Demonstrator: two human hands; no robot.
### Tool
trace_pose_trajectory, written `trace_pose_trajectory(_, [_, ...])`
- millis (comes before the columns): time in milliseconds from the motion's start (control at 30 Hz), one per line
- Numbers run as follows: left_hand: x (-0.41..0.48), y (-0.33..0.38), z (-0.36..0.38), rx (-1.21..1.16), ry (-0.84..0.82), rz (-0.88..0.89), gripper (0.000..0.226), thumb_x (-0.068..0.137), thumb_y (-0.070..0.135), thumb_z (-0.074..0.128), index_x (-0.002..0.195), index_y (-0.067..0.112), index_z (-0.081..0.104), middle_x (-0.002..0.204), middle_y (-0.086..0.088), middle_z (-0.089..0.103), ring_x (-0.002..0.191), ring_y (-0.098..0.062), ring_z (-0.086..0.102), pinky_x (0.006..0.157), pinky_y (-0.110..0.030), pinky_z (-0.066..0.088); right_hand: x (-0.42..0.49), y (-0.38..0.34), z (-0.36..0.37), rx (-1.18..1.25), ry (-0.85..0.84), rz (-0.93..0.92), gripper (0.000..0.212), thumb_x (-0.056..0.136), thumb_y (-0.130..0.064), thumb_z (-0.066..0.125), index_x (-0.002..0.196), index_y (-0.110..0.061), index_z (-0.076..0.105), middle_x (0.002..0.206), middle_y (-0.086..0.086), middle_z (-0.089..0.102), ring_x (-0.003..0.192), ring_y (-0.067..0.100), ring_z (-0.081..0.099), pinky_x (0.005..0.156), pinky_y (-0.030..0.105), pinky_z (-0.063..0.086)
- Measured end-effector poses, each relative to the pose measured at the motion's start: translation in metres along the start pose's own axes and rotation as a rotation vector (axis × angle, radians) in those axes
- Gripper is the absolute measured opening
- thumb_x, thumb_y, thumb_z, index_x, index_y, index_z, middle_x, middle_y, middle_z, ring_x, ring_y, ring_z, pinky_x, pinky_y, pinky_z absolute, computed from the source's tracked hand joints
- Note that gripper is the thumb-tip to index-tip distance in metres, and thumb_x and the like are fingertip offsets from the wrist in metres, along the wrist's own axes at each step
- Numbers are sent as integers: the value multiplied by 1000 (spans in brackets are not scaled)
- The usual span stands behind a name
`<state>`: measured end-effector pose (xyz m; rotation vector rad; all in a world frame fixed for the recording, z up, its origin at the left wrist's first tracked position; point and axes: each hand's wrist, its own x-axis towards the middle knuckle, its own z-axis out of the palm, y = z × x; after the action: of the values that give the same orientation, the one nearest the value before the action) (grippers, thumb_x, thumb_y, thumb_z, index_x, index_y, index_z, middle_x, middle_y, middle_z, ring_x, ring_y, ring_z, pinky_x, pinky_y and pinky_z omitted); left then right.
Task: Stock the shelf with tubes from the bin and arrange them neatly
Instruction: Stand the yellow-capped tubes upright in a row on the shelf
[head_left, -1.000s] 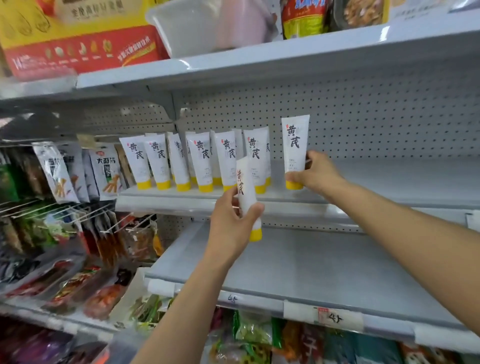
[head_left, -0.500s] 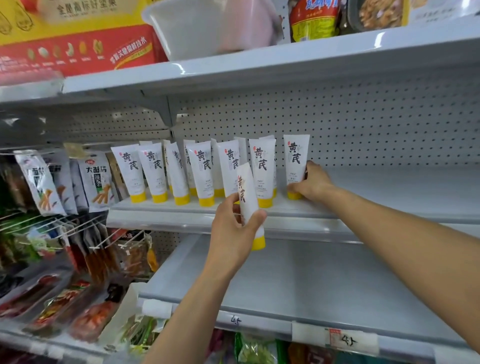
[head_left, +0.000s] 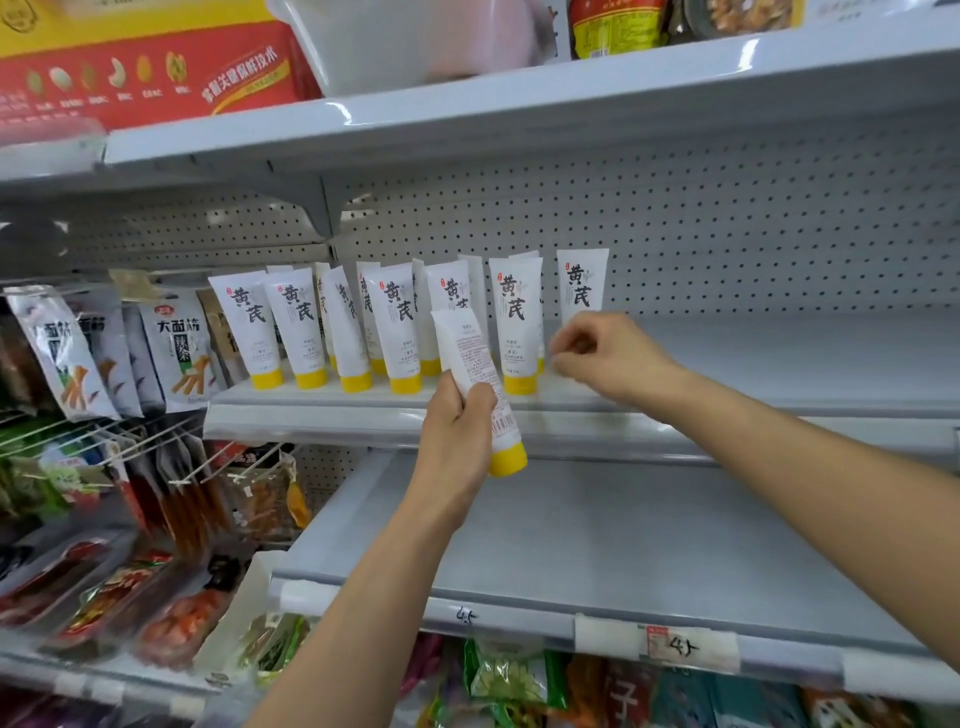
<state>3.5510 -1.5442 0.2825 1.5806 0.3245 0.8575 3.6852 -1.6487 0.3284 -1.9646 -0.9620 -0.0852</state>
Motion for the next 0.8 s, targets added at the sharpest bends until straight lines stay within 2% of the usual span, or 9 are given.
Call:
trace_pose_trajectory(67, [0,1,4,-16,10,16,20,94,8,38,94,23,52,83,7,57,77,-11,54,69,-29,45,-20,-18,3,0,-274,-5,20,78,-16,76,96,-15,67,87,-2,67,81,13,61,72,22,47])
trace_pose_trajectory(133, [-2,3,9,-22,9,26,20,93,8,38,97,21,52,88,6,59,80,-10,56,68,-28,46,-32,-27,9,-9,-423,2,30,73,-26,80,99,-18,68,93,2,72,85,13,65,78,27,51])
trace_pose_trajectory(233, [-4,8,15,-42,10,30,22,93,7,39,104,19,53,92,10,60,82,-6,57,66,-24,46,-40,-28,16,51,-355,-24,27,74,-26,79,96,-16,69,80,-1,70,72,8,61,72,25,51])
trace_pose_trajectory(333, [-7,10,19,-27,-40,41,33,93,6,41,120,20,53,114,7,63,103,-9,60,79,-25,52,-42,-24,21,85,-301,-27,11,77,-19,74,84,-19,66,74,-8,66,63,2,59,61,16,48])
trace_pose_trajectory(400, [-6,9,18,10,-83,56,33,93,8,43,122,22,53,120,5,63,107,-11,60,80,-24,53,-41,-20,21,93,-279,-22,15,76,-20,75,88,-17,68,81,-5,70,70,5,63,68,21,54])
trace_pose_trajectory(467, [-2,5,14,63,-138,74,33,95,14,46,125,25,53,119,6,63,105,-9,62,83,-26,54,-38,-16,18,103,-238,-13,31,71,-26,79,99,-15,70,92,-2,74,83,10,70,80,31,58])
trace_pose_trajectory(600, [4,-9,-2,414,-63,260,36,94,23,55,130,21,54,116,6,59,92,-2,58,80,-17,45,-23,-8,2,118,-77,56,31,76,-16,77,104,-12,68,99,4,74,92,18,70,86,37,57])
trace_pose_trajectory(700, [5,-18,-11,693,-21,377,34,92,24,56,127,26,53,111,12,54,92,-6,57,76,-25,44,-13,-3,-9,91,-4,93,25,78,-12,74,101,-11,65,94,2,70,90,19,67,83,33,55])
trace_pose_trajectory(800, [8,-25,-17,811,-23,405,30,93,26,54,122,28,55,113,11,56,95,-10,58,77,-31,49,-3,7,-12,87,-1,130,30,79,-12,72,108,-11,63,95,0,68,91,18,64,82,30,53])
